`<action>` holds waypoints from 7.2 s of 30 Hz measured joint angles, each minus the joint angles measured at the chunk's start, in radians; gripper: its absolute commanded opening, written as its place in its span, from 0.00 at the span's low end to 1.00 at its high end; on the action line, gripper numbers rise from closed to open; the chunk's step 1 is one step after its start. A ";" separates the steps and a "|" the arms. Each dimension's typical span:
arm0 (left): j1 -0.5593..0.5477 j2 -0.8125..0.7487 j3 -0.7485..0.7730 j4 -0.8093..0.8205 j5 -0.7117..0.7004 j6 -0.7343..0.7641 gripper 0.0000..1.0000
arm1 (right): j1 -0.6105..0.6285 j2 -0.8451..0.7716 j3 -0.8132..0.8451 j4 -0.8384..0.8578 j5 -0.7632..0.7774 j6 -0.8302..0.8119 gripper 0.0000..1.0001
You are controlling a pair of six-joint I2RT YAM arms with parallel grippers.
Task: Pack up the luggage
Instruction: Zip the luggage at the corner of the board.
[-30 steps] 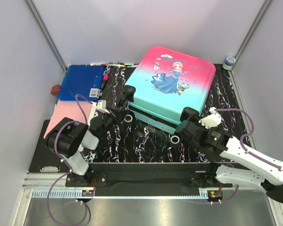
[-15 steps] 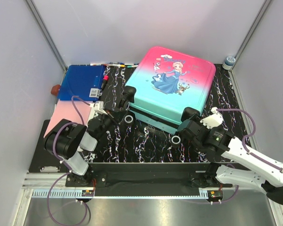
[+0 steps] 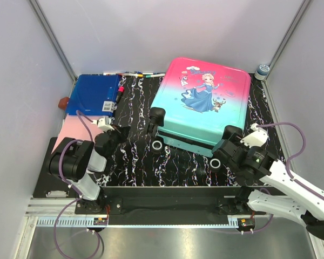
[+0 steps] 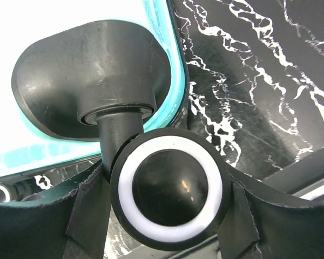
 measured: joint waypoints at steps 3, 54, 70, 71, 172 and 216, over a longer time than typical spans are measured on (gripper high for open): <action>-0.007 0.000 0.017 -0.002 0.072 0.000 0.08 | -0.005 0.006 0.025 -0.019 -0.007 -0.034 0.73; -0.184 -0.643 0.115 -1.017 -0.193 0.249 0.80 | 0.130 1.006 0.795 0.516 -0.293 -0.248 1.00; -0.185 -0.682 0.115 -1.022 -0.216 0.273 0.79 | 0.137 1.077 0.871 0.416 -0.243 -0.268 0.04; -0.185 -0.682 0.114 -1.019 -0.209 0.277 0.78 | 0.137 1.076 0.870 0.417 -0.242 -0.273 0.00; -0.793 -0.040 0.081 -0.019 -0.695 0.255 0.00 | 0.073 0.706 0.422 0.668 -0.346 -0.388 0.00; -0.792 0.023 0.092 -0.076 -0.404 0.282 0.72 | 0.071 0.696 0.459 0.606 -0.371 -0.420 0.00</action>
